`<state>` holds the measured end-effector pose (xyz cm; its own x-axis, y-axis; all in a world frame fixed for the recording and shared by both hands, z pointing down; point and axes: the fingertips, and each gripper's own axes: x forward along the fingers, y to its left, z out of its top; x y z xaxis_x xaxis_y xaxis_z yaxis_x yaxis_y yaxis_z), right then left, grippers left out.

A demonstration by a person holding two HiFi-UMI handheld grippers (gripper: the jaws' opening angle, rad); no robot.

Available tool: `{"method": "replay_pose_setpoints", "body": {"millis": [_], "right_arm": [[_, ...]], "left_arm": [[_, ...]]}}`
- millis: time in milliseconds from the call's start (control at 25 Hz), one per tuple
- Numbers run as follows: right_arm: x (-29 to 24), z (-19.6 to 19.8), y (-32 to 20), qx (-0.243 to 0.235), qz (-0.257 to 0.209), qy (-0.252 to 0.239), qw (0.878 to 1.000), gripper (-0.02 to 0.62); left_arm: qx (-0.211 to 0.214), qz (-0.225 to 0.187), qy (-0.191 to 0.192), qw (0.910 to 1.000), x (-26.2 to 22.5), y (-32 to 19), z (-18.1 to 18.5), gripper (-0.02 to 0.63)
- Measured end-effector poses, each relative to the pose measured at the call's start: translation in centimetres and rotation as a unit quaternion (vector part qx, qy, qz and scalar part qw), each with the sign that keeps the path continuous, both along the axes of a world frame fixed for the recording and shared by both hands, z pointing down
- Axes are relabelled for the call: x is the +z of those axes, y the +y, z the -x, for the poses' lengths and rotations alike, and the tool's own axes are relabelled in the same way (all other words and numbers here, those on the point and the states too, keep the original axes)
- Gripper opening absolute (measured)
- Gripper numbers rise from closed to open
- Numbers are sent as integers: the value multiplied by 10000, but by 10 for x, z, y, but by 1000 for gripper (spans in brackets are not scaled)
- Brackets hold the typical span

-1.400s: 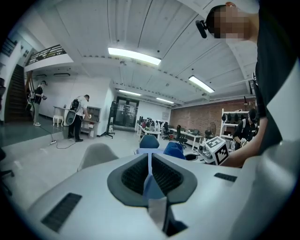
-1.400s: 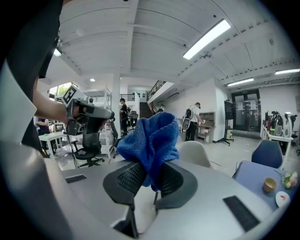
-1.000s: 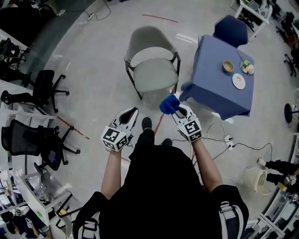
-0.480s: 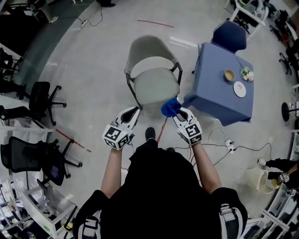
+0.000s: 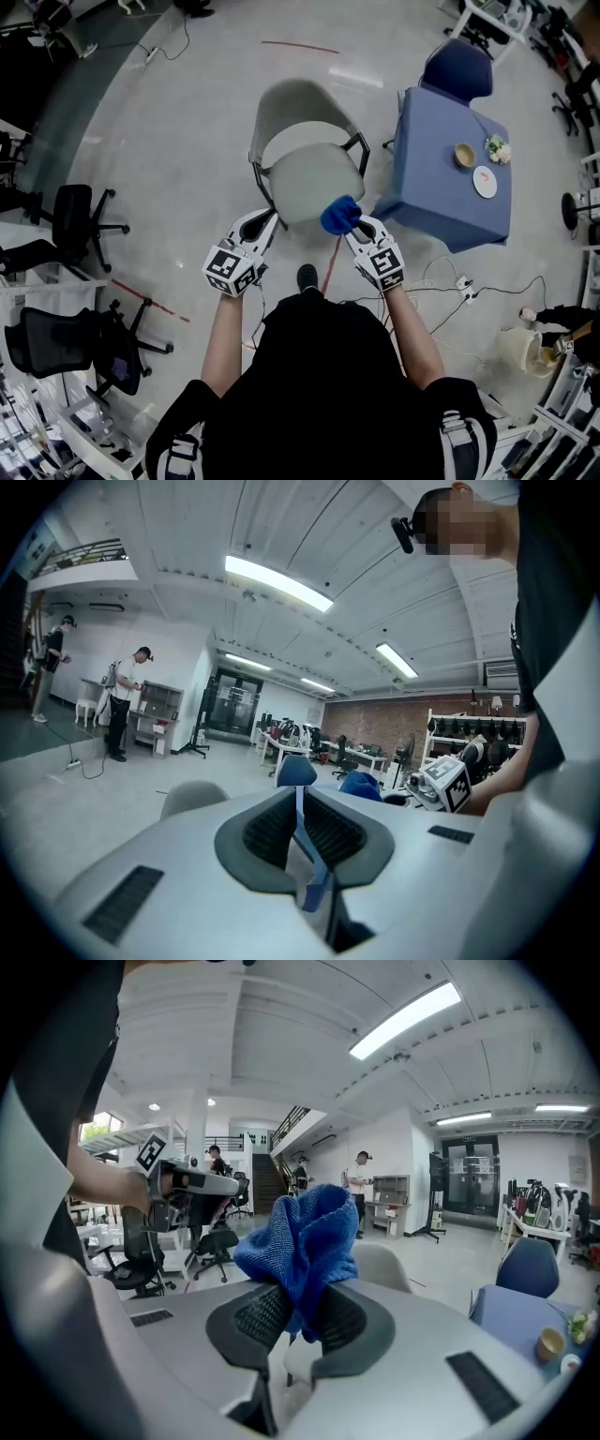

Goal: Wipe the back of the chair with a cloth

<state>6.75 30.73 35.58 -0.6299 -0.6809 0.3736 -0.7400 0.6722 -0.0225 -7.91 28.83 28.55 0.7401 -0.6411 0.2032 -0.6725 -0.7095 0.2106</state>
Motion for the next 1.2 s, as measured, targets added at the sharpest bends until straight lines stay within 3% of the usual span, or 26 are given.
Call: {"method": "replay_pose_setpoints", "body": {"millis": [520,760,960,1200], "right_arm": [[12,35,-39,209,87,74,9997,77],[0,31,-47,300,-34,135,9995,75],[-2,26,-53,350,-25,178,9992,77],[7,31,-69,268,10,116,9996,75]], "left_arm": [[225,249,33,9994,25,-36,43,41],[430,56,46,9990,8,-50,35,41],[455,128,35,9989,9,-47,37,41],[290,203,-40,9994,18,-57,48,41]]}}
